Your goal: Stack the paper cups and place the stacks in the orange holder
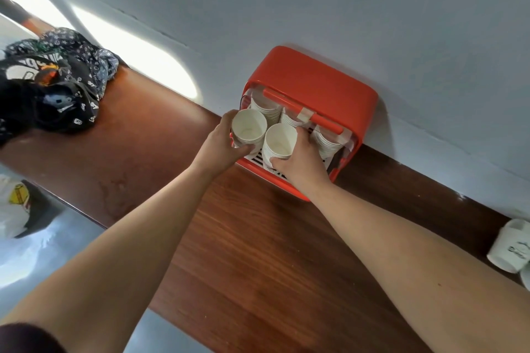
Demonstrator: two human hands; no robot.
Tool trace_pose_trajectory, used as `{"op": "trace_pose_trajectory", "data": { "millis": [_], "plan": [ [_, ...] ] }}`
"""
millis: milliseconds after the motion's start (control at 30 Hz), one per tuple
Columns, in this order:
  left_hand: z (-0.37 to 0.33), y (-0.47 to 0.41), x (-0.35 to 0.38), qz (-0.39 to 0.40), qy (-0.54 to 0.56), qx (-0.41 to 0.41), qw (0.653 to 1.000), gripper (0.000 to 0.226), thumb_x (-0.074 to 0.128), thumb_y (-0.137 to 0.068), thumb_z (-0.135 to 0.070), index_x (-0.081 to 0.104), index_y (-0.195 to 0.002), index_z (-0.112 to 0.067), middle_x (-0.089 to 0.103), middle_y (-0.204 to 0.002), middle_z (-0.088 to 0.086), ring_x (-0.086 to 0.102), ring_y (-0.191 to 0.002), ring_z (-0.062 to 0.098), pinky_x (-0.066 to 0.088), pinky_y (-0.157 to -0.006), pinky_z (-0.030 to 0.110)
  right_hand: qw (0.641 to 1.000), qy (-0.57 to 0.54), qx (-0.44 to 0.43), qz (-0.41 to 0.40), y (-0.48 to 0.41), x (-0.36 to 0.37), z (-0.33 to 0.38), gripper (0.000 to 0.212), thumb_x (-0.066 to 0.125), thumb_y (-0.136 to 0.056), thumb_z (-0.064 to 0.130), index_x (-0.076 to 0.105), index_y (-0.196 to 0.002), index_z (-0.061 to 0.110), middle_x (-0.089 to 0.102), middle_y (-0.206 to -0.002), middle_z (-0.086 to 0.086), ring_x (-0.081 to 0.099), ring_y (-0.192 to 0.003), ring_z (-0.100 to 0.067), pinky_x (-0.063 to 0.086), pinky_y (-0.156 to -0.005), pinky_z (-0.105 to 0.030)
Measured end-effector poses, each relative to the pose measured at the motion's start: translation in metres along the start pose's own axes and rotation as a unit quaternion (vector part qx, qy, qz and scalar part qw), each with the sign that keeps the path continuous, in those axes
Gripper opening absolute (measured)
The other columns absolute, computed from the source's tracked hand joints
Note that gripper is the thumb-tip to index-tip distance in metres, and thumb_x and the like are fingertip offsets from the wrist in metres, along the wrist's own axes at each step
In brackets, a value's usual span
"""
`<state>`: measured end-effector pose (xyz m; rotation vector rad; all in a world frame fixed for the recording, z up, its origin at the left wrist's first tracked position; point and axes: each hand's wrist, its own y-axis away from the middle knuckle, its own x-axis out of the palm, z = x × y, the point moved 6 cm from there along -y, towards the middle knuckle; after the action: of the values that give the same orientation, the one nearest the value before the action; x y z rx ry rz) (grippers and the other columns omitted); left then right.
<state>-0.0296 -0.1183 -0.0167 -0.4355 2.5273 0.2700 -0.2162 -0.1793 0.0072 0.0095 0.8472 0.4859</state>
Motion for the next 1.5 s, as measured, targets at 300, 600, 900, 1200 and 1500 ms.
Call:
{"op": "trace_pose_trajectory", "data": {
  "millis": [300, 600, 900, 1200, 1500],
  "plan": [
    [-0.005, 0.003, -0.002, 0.021, -0.056, -0.044, 0.997, 0.101, 0.079, -0.081, -0.029, 0.014, -0.156, -0.011, 0.052, -0.146, 0.009, 0.047, -0.135, 0.028, 0.041, -0.110, 0.046, 0.999, -0.030, 0.022, 0.003, 0.011, -0.002, -0.007, 0.091, 0.084, -0.073, 0.031, 0.033, -0.145, 0.012, 0.046, -0.142, -0.006, 0.044, -0.132, -0.022, 0.039, -0.103, -0.032],
    [-0.007, 0.091, 0.011, 0.012, -0.077, -0.136, 0.988, 0.054, 0.067, -0.087, -0.031, 0.048, -0.134, -0.013, 0.053, -0.130, 0.008, 0.052, -0.121, 0.025, 0.044, -0.100, 0.039, 0.997, 0.058, 0.043, 0.010, 0.099, -0.070, -0.052, 0.058, 0.067, -0.088, 0.045, 0.049, -0.135, 0.018, 0.054, -0.134, -0.001, 0.054, -0.123, -0.018, 0.047, -0.095, -0.030],
    [-0.127, 0.170, 0.114, 0.101, -0.115, -0.036, 0.988, 0.039, 0.068, -0.087, -0.025, 0.058, -0.122, -0.010, 0.058, -0.120, 0.007, 0.053, -0.117, 0.024, 0.039, -0.095, 0.031, 0.977, 0.132, 0.159, -0.051, 0.245, -0.201, -0.180, 0.066, 0.053, -0.095, 0.052, 0.042, -0.146, 0.011, 0.044, -0.148, -0.008, 0.046, -0.134, -0.024, 0.041, -0.109, -0.038],
    [-0.310, 0.263, 0.303, 0.186, -0.188, 0.112, 0.958, 0.042, 0.063, -0.092, -0.036, 0.056, -0.129, -0.015, 0.054, -0.124, 0.003, 0.054, -0.106, 0.017, 0.040, -0.091, 0.027, 0.961, 0.111, 0.192, -0.163, 0.422, -0.344, -0.311, 0.054, 0.057, -0.093, 0.048, 0.053, -0.130, 0.009, 0.053, -0.131, -0.007, 0.053, -0.120, -0.025, 0.045, -0.096, -0.038],
    [-0.403, 0.371, 0.487, 0.308, -0.206, 0.192, 0.909, 0.044, 0.064, -0.093, -0.036, 0.056, -0.130, -0.014, 0.052, -0.129, 0.002, 0.052, -0.118, 0.018, 0.040, -0.095, 0.027, 0.932, 0.103, 0.287, -0.196, 0.579, -0.414, -0.462, 0.057, 0.059, -0.090, 0.045, 0.050, -0.134, 0.010, 0.051, -0.133, -0.010, 0.053, -0.117, -0.026, 0.047, -0.096, -0.039]
  ]
}}
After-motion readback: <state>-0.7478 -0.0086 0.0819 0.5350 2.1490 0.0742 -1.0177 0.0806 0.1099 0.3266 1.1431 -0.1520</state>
